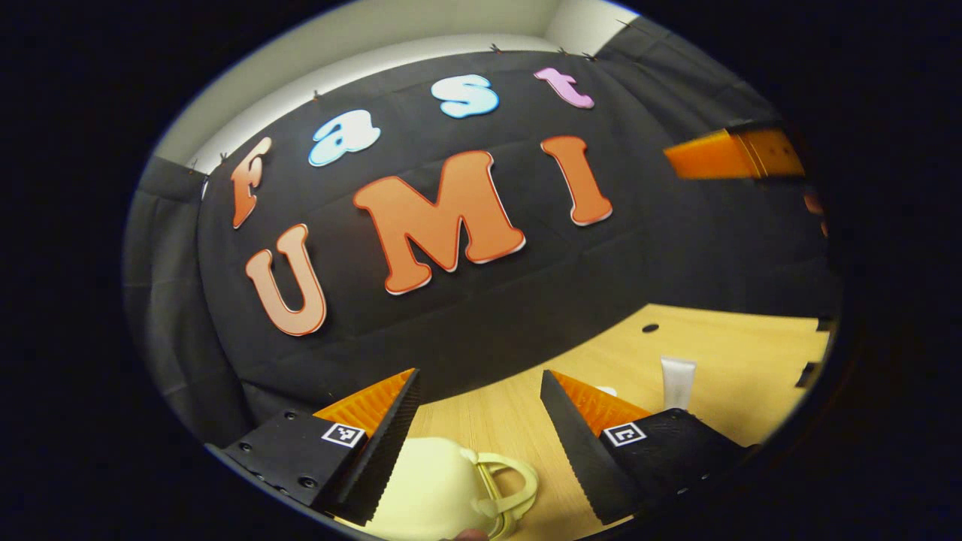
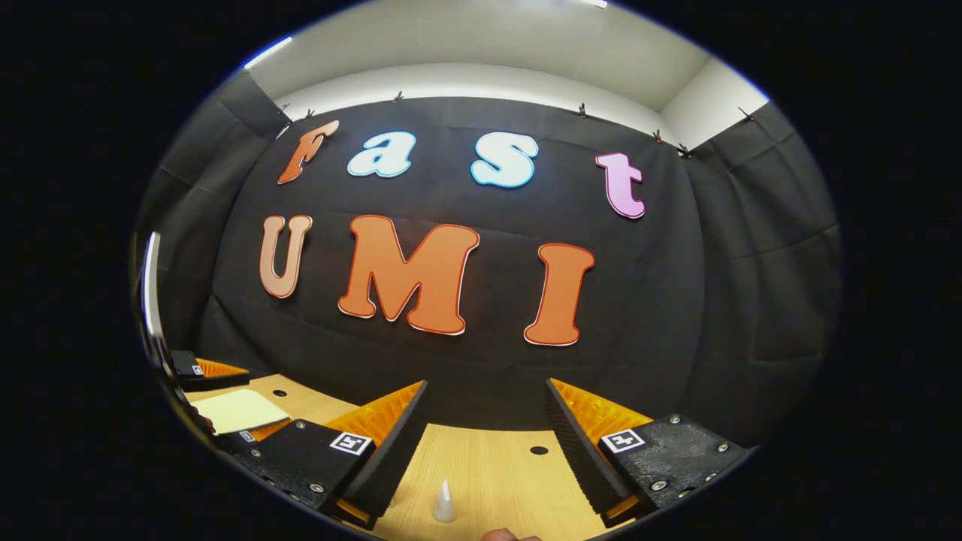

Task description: First open the suitcase, pack the skin care products into it, and then close the suitcase.

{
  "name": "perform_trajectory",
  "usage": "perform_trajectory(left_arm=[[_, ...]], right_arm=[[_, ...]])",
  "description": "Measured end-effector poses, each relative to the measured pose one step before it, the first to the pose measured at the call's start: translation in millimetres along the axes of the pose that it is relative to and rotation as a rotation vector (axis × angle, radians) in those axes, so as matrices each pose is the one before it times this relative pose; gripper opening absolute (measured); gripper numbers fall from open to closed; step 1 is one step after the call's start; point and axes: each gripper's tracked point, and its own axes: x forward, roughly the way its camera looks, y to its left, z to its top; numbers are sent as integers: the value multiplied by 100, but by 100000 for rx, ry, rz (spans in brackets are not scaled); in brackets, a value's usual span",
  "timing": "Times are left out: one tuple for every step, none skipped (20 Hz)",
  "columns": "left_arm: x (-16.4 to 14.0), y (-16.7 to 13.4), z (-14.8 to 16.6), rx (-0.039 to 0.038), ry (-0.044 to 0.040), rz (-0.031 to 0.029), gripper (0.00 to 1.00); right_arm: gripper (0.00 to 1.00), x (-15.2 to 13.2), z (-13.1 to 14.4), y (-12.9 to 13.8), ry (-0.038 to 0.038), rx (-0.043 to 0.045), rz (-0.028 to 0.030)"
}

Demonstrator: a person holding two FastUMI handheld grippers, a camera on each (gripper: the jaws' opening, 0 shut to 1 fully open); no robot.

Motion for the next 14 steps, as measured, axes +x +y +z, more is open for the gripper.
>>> perform_trajectory(left_arm=[[254, -368, -1263, 3326, 2921, -534, 99], [150, -474, -1316, 3065, 2208, -353, 99], [169, -458, -1146, 3259, 2496, -727, 99], [102, -368, -1236, 3140, 1934, -445, 99], [387, -580, -1027, 2911, 1991, -1085, 99], [191, -425, -1097, 2750, 1764, -966, 99], [343, -638, -1131, 2640, 2356, -1316, 99], [164, -569, -1130, 2740, 2574, -1098, 98], [268, -436, -818, 2625, 1680, -612, 98], [302, -484, -969, 3138, 2076, -713, 98], [526, -305, -683, 3304, 1580, -710, 98], [241, -446, -857, 3388, 1949, -1245, 98], [395, -686, -808, 3141, 2190, -2313, 98], [289, -389, -947, 3252, 3469, -1388, 98]], right_arm=[[95, 83, -39, -281, 227, -395, -577], [95, 70, 50, -243, -118, -260, -695], [95, 212, 3, -177, -154, -145, -679], [95, 162, -88, -100, -29, 201, -284], [95, 133, -4, -125, 153, -27, -488], [95, 54, -237, -179, 411, 10, -170], [95, 48, -54, -44, 135, -135, -170], [95, 112, -52, -112, 117, -202, -347], [95, 109, -82, -9, 166, -123, -24], [95, 8, -221, -72, 307, -201, -279], [95, 35, -118, 52, 383, 24, 187], [95, 90, -88, 47, 189, -52, -171], [95, 60, -181, 13, 300, 82, 122], [95, -3, -96, -35, 42, -32, -81]])
